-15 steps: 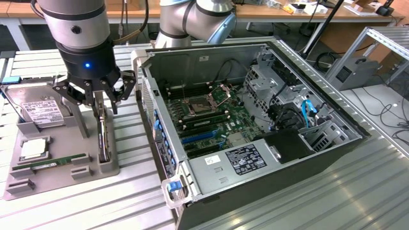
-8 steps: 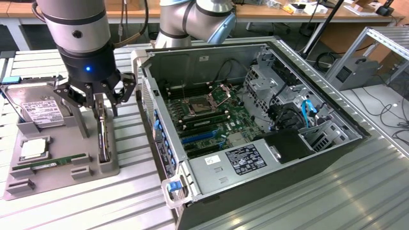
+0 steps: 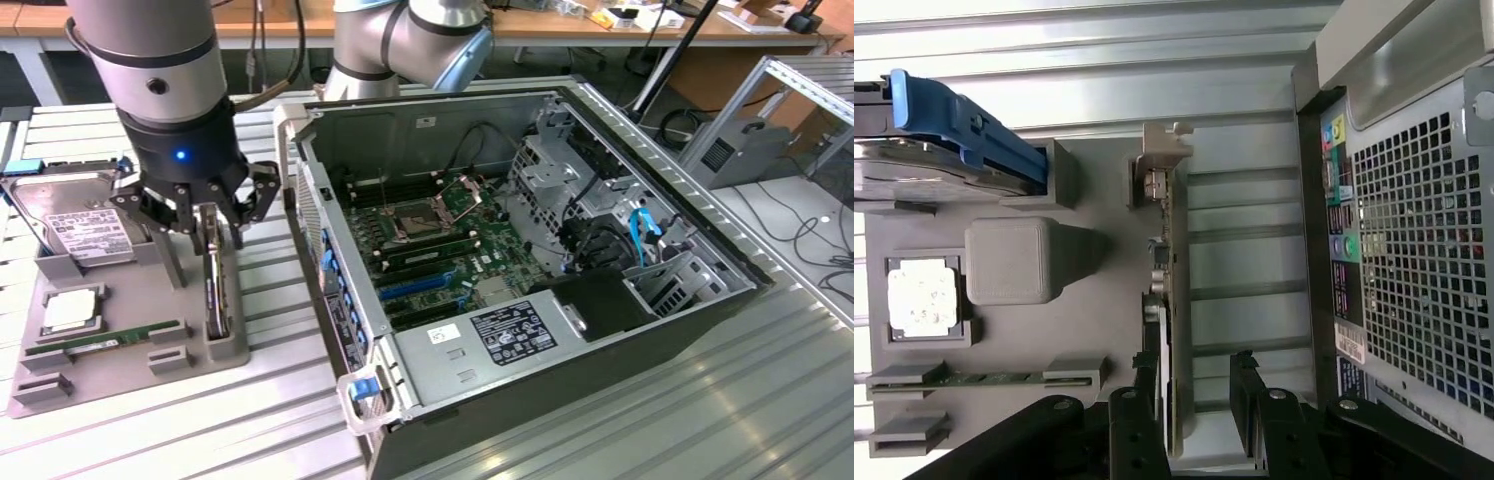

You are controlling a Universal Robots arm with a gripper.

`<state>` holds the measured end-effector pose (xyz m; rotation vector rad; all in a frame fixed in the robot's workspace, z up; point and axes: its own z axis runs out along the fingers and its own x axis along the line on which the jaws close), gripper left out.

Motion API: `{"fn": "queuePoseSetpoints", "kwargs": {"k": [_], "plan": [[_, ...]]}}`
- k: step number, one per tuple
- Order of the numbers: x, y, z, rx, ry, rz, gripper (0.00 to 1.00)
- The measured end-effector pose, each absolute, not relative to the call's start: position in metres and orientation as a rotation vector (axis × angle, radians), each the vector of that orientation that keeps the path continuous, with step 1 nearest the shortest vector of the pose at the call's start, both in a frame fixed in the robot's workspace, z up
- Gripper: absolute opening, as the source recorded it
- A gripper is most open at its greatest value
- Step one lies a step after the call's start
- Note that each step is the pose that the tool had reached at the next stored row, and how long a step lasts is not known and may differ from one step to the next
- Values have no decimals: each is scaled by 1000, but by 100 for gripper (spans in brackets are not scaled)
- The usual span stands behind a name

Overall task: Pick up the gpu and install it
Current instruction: 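Pick up the gpu and move the gpu toward the slot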

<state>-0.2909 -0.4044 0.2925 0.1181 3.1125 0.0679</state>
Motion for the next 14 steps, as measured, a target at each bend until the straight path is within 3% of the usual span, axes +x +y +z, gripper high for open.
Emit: {"fn": "queuePoseSetpoints", "kwargs": {"k": [14], "plan": [[-299,-406,273,118,3112,68,42]]}}
